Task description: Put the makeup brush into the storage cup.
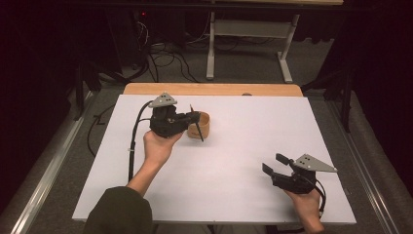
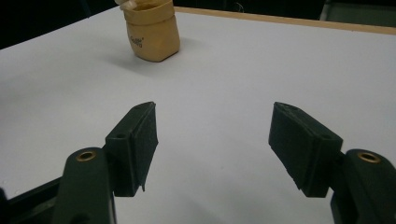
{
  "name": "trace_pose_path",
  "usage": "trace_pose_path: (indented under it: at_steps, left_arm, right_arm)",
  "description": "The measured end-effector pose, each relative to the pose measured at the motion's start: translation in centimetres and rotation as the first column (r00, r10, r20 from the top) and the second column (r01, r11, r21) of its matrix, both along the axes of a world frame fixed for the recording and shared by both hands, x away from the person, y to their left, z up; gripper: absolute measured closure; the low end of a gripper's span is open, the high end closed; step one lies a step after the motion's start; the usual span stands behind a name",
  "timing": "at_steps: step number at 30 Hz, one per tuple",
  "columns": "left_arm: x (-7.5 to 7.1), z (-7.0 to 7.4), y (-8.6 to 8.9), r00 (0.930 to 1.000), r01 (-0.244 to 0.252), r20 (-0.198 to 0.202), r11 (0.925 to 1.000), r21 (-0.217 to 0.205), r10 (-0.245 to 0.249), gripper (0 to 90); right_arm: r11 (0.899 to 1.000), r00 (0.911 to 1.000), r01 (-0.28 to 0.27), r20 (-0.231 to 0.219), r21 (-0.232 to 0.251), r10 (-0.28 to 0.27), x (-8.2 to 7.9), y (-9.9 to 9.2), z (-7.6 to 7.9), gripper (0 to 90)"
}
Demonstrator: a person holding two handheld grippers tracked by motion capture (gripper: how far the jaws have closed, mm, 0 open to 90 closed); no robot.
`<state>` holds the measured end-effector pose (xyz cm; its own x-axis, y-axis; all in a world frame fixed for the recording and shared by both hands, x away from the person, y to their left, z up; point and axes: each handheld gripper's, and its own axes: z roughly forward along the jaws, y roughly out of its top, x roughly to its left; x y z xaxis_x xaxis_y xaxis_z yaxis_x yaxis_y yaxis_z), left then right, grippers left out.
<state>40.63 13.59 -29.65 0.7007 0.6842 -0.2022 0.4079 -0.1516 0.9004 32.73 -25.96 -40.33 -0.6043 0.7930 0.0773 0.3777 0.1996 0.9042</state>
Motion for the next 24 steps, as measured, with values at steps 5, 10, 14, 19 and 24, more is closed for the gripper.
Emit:
trace_pose_path:
  at_steps: [5,10,14,19,24]
  left_arm:
    - [0.6,0.1,-0.3,1.0000,-0.008,0.002,0.9998,0.016,0.008,83.0]
    - [1.3,0.1,-0.6,0.9998,-0.021,-0.003,0.9996,0.019,0.021,83.0]
    - [1.7,0.2,-1.0,0.9997,-0.025,-0.003,0.9993,0.029,0.025,83.0]
    - [2.3,0.2,-1.1,0.9992,-0.039,-0.005,0.9989,0.026,0.039,83.0]
    - [2.6,0.3,-1.2,0.9989,-0.046,-0.004,0.9986,0.026,0.046,83.0]
  right_arm:
    - [1.000,0.9999,-0.010,-0.004,-0.012,0.010,0.0,0.3,-0.1,34.6]
    - [1.000,1.0000,-0.005,-0.005,-0.009,0.005,0.0,0.2,0.0,34.5]
    - [1.000,0.9999,-0.015,-0.004,-0.013,0.015,0.0,0.4,-0.1,34.6]
    - [1.000,0.9999,-0.012,-0.009,-0.015,0.012,0.0,0.3,-0.1,34.6]
    - [1.000,0.9999,-0.015,-0.009,-0.014,0.015,-0.1,0.5,-0.1,34.6]
